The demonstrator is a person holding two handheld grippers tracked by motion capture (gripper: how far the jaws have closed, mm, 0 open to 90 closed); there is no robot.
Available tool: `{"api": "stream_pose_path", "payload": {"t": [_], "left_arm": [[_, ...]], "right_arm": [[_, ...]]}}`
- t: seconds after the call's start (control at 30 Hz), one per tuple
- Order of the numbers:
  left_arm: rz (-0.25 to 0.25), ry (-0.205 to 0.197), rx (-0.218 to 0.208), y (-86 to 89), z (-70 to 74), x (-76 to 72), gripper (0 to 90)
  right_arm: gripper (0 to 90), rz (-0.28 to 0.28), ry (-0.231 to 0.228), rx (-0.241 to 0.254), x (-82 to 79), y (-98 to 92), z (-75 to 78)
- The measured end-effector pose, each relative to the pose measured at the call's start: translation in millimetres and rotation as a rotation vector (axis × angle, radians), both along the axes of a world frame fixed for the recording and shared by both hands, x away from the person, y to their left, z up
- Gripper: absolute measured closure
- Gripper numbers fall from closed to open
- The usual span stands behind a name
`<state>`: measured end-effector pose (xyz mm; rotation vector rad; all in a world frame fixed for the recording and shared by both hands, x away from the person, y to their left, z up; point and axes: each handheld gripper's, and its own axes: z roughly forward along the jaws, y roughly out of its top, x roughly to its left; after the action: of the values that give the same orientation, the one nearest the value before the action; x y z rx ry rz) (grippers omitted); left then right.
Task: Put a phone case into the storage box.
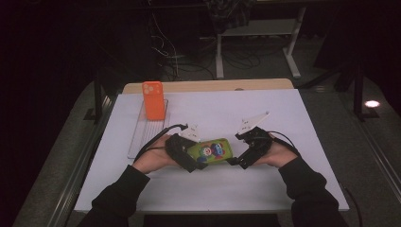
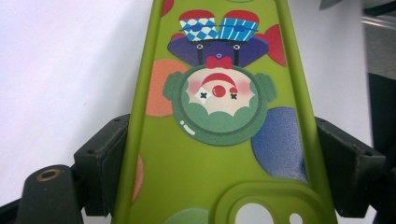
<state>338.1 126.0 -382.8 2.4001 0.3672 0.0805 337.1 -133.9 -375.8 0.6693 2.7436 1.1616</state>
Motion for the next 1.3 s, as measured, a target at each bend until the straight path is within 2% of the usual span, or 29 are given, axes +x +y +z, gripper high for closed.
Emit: {"api": "stream_pose_path", "payload": {"t": [0.07, 0.2, 0.23, 0.3, 0.33, 0.37, 0.4, 0.57, 0.73, 0.97, 1.2, 1.27, 1.3], "left_arm": [[0.037, 0.002, -0.001, -0.7, -1.2, -0.1, 15.8], [0.105, -0.008, -0.003, -1.8, -2.6, 0.4, 15.8], [0.123, -0.003, -0.006, -2.1, -2.6, 0.2, 15.8], [0.166, -0.008, -0.020, -2.7, -3.3, 0.4, 15.8], [0.170, -0.010, -0.018, -2.5, -3.1, 0.7, 15.8], [0.166, -0.016, 0.005, -1.0, -2.1, 2.5, 15.8], [0.186, -0.015, -0.005, -1.7, -2.6, 1.9, 15.8], [0.221, -0.017, -0.016, -1.3, -2.2, 2.6, 15.8], [0.235, -0.009, -0.021, -2.2, -2.4, 2.0, 15.8], [0.243, -0.006, -0.019, -3.5, -3.5, 2.5, 15.8], [0.245, 0.001, -0.027, -3.3, -4.2, 3.1, 15.8], [0.239, -0.004, -0.022, -2.7, -3.9, 3.3, 15.8], [0.258, 0.009, -0.048, -4.4, -4.8, 2.0, 15.8]], "right_arm": [[0.0, -0.057, 0.031, 0.013, -3.3, -4.6, -2.9], [0.0, -0.138, 0.022, 0.018, -7.4, -15.5, -10.0], [0.0, -0.156, 0.007, 0.023, -8.4, -17.9, -12.2], [0.0, -0.199, 0.019, 0.031, -12.0, -21.4, -14.9], [0.0, -0.215, 0.000, 0.039, -13.6, -22.8, -16.9], [0.0, -0.221, -0.008, 0.038, -14.4, -23.6, -17.5], [0.0, -0.253, -0.002, 0.051, -17.5, -25.0, -19.3], [0.0, -0.334, -0.015, 0.080, -23.8, -30.1, -27.5], [0.0, -0.428, -0.027, 0.101, -32.7, -33.5, -37.1], [0.0, -0.455, -0.043, 0.095, -34.8, -33.2, -46.0], [0.0, -0.421, -0.114, 0.060, -36.3, -28.5, -46.7], [0.0, -0.409, -0.150, 0.038, -36.7, -26.7, -46.8], [0.0, -0.404, -0.165, 0.029, -37.5, -25.5, -46.7]]}}
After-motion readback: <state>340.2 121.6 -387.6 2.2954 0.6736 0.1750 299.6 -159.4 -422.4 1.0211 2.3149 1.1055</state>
